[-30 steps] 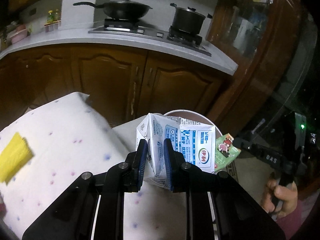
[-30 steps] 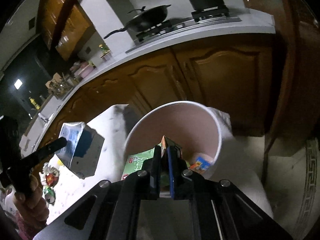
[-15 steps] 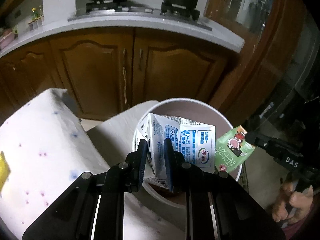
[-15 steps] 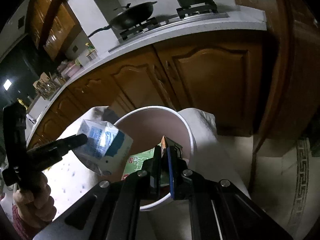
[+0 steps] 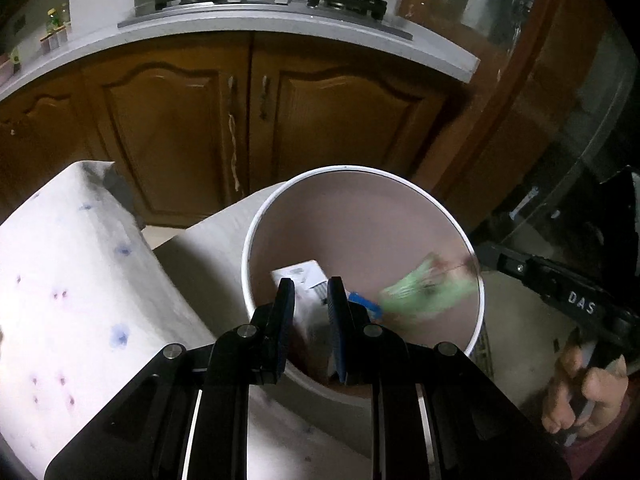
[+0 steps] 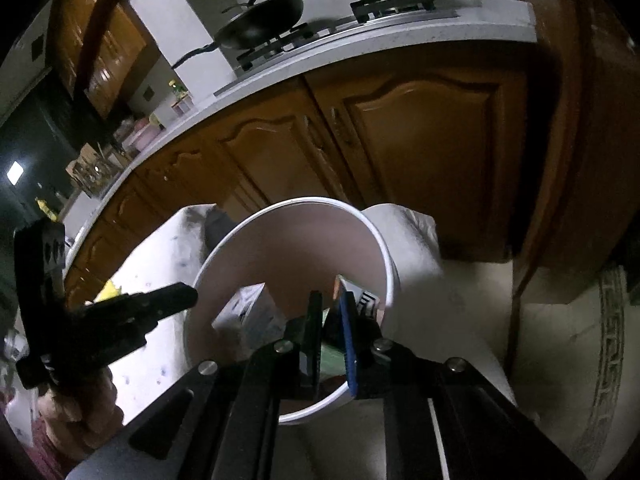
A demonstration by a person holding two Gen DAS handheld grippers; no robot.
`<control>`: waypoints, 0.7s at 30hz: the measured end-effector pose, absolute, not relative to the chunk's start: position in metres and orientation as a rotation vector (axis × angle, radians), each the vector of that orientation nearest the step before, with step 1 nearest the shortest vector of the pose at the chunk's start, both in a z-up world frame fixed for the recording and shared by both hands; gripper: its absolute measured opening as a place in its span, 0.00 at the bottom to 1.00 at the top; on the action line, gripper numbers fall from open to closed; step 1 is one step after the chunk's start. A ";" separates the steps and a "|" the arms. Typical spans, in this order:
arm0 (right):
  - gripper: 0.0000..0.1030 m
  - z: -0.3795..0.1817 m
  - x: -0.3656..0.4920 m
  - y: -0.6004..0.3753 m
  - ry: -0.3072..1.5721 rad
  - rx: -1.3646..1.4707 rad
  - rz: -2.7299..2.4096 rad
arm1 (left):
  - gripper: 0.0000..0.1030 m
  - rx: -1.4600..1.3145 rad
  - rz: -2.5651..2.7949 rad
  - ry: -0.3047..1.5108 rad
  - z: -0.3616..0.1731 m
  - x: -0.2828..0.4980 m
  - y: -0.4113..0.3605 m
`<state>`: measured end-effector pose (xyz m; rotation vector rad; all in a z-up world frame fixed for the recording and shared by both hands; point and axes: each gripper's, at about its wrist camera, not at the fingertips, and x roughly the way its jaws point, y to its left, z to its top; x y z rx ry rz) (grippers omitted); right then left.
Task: Collect trash
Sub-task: 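Carry both cartons over the bin and open both tools to drop them, then move both tools back over the table toward the remaining trash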
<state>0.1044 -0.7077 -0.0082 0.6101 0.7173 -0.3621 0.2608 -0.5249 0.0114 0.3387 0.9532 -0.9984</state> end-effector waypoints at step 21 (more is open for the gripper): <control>0.64 0.036 0.088 -0.615 0.557 0.630 -0.198 | 0.42 0.020 -0.831 0.915 0.058 0.247 -0.304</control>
